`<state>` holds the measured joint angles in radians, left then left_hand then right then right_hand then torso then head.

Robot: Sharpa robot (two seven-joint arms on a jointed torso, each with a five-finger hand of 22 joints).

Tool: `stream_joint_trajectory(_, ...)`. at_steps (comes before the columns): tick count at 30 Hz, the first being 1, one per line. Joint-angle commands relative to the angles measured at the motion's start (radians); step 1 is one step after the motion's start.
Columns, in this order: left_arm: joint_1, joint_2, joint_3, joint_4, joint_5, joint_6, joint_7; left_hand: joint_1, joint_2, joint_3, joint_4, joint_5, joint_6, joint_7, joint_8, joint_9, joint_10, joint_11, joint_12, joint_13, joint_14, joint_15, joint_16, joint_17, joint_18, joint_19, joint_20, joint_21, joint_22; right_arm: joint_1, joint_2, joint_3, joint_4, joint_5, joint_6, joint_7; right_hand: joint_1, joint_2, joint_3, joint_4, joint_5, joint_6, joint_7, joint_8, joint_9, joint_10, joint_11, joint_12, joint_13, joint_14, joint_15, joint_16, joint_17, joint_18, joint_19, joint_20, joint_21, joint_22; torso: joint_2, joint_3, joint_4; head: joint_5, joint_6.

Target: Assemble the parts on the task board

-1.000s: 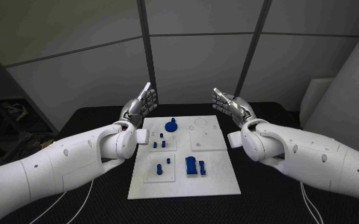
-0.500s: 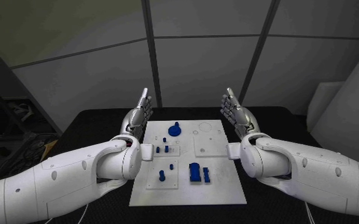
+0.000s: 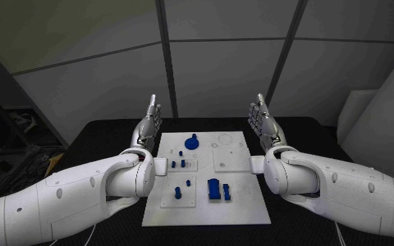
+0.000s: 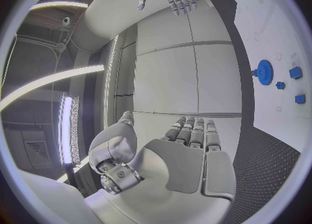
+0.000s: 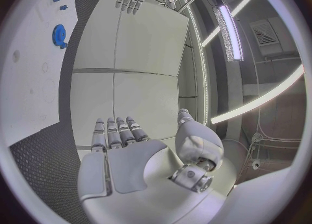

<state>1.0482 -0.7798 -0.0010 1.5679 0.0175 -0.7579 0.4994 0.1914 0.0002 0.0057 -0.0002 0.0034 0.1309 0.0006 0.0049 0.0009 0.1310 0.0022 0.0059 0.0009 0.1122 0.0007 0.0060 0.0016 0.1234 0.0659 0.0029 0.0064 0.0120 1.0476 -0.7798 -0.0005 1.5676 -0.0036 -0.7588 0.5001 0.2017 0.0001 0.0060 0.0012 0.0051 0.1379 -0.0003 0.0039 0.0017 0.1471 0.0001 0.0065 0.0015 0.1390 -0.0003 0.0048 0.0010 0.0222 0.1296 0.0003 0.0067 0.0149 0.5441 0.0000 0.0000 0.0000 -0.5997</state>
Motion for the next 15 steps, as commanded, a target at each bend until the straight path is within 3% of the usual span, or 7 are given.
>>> stream_joint_trajectory(1,0.002,0.000,0.001,0.002,-0.018,-0.012,0.021,-0.061,0.000,-0.006,0.000,-0.003,-0.041,-0.001,-0.005,-0.001,-0.041,-0.002,-0.006,-0.001,-0.035,-0.001,-0.006,-0.002,-0.037,-0.066,-0.003,-0.006,-0.012,0.002,0.000,0.001,0.002,0.004,-0.011,0.020,-0.063,0.000,-0.006,-0.001,-0.005,-0.043,0.000,-0.004,-0.002,-0.046,0.000,-0.006,-0.001,-0.043,0.000,-0.005,-0.001,-0.022,-0.041,0.000,-0.007,-0.015,0.000,0.0000,0.0000,0.000,0.000)
stream_joint_trajectory(3,0.002,0.000,0.001,0.002,-0.018,-0.012,0.021,-0.072,0.000,-0.006,0.000,-0.003,-0.048,-0.001,-0.005,-0.001,-0.048,-0.002,-0.006,-0.001,-0.112,-0.001,-0.006,-0.002,-0.037,-0.066,-0.003,-0.006,-0.012,0.002,0.000,0.001,0.002,0.004,-0.011,0.020,-0.076,0.000,-0.006,-0.001,-0.005,-0.050,0.000,-0.004,-0.002,-0.056,0.000,-0.006,-0.001,-0.052,0.000,-0.005,-0.001,-0.022,-0.048,0.000,-0.007,-0.015,0.000,0.0000,0.0000,0.000,0.000)
stream_joint_trajectory(6,0.002,0.000,0.001,0.002,-0.018,-0.012,0.021,-0.084,0.000,-0.006,0.000,-0.003,-0.057,-0.001,-0.005,-0.001,-0.058,-0.002,-0.006,-0.001,-0.112,-0.001,-0.006,-0.002,-0.037,-0.066,-0.003,-0.006,-0.012,0.002,0.000,0.001,0.002,0.004,-0.011,0.020,-0.089,0.000,-0.006,-0.001,-0.005,-0.058,0.000,-0.004,-0.002,-0.065,0.000,-0.006,-0.001,-0.061,0.000,-0.005,-0.001,-0.022,-0.057,0.000,-0.007,-0.015,0.000,0.0000,0.0000,0.000,0.000)
stream_joint_trajectory(7,0.002,0.000,0.001,0.002,-0.018,-0.012,0.021,-0.087,0.000,-0.006,0.000,-0.003,-0.059,-0.001,-0.005,-0.001,-0.059,-0.002,-0.006,-0.001,-0.112,-0.001,-0.006,-0.002,-0.037,-0.066,-0.003,-0.006,-0.012,0.002,0.000,0.001,0.002,0.004,-0.011,0.020,-0.111,0.000,-0.006,-0.001,-0.005,-0.138,0.000,-0.004,-0.002,-0.147,0.000,-0.006,-0.001,-0.139,0.000,-0.005,-0.001,-0.022,-0.130,0.000,-0.007,-0.015,0.000,0.0000,0.0000,0.000,0.000)
stream_joint_trajectory(9,0.002,0.000,0.001,0.002,-0.018,-0.012,0.021,-0.094,0.000,-0.006,0.000,-0.003,-0.131,-0.001,-0.005,-0.001,-0.131,-0.002,-0.006,-0.001,-0.112,-0.001,-0.006,-0.002,-0.037,-0.066,-0.003,-0.006,-0.012,0.002,0.000,0.001,0.002,0.004,-0.011,0.020,-0.202,0.000,-0.006,-0.001,-0.005,-0.138,0.000,-0.004,-0.002,-0.147,0.000,-0.006,-0.001,-0.139,0.000,-0.005,-0.001,-0.022,-0.130,0.000,-0.007,-0.015,0.000,0.0000,0.0000,0.000,0.000)
stream_joint_trajectory(13,0.002,0.000,0.001,0.002,-0.018,-0.012,0.021,-0.111,0.000,-0.006,0.000,-0.003,-0.131,-0.001,-0.005,-0.001,-0.131,-0.002,-0.006,-0.001,-0.112,-0.001,-0.006,-0.002,-0.037,-0.066,-0.003,-0.006,-0.012,0.002,0.000,0.001,0.002,0.004,-0.011,0.020,-0.202,0.000,-0.006,-0.001,-0.005,-0.138,0.000,-0.004,-0.002,-0.147,0.000,-0.006,-0.001,-0.139,0.000,-0.005,-0.001,-0.022,-0.130,0.000,-0.007,-0.015,0.000,0.0000,0.0000,0.000,0.000)
stream_joint_trajectory(15,0.002,0.000,0.001,0.002,-0.018,-0.012,0.021,-0.191,0.000,-0.006,0.000,-0.003,-0.131,-0.001,-0.005,-0.001,-0.131,-0.002,-0.006,-0.001,-0.112,-0.001,-0.006,-0.002,-0.037,-0.066,-0.003,-0.006,-0.012,0.002,0.000,0.001,0.002,0.004,-0.011,0.020,-0.202,0.000,-0.006,-0.001,-0.005,-0.138,0.000,-0.004,-0.002,-0.147,0.000,-0.006,-0.001,-0.139,0.000,-0.005,-0.001,-0.022,-0.130,0.000,-0.007,-0.015,0.000,0.0000,0.0000,0.000,0.000)
